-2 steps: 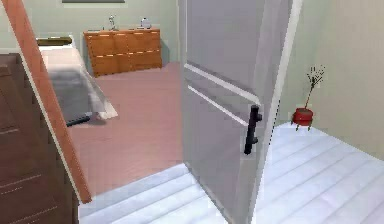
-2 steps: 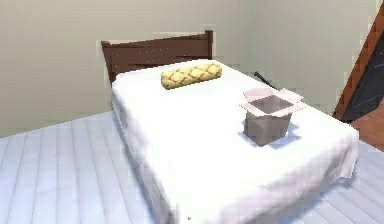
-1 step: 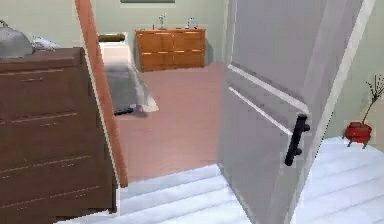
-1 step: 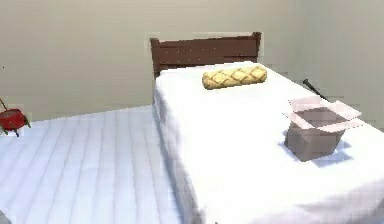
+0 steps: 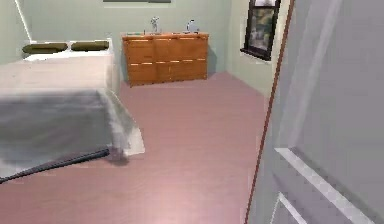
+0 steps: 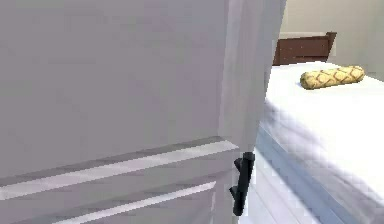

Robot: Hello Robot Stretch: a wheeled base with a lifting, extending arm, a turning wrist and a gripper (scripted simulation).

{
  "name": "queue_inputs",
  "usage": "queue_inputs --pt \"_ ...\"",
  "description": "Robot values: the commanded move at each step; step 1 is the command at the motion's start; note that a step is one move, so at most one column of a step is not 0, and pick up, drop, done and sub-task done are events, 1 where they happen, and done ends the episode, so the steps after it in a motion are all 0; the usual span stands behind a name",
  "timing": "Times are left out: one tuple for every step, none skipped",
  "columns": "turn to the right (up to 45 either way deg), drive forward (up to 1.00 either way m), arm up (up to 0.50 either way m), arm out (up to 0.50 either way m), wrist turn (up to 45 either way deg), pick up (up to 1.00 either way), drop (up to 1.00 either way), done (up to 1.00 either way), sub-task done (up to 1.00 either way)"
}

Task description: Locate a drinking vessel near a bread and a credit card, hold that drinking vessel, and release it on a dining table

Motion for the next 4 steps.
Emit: queue_inputs --pt "-3.0 0.00 0.00 0.00 0.0 0.00 0.00 0.00 0.00" --pt "0.0 0.85 0.00 0.00 0.0 0.00 0.00 0.00 0.00" --pt "45.0 0.00 0.00 0.00 0.0 0.00 0.00 0.00 0.00" --pt "15.0 0.00 0.00 0.00 0.0 0.00 0.00 0.00 0.00"
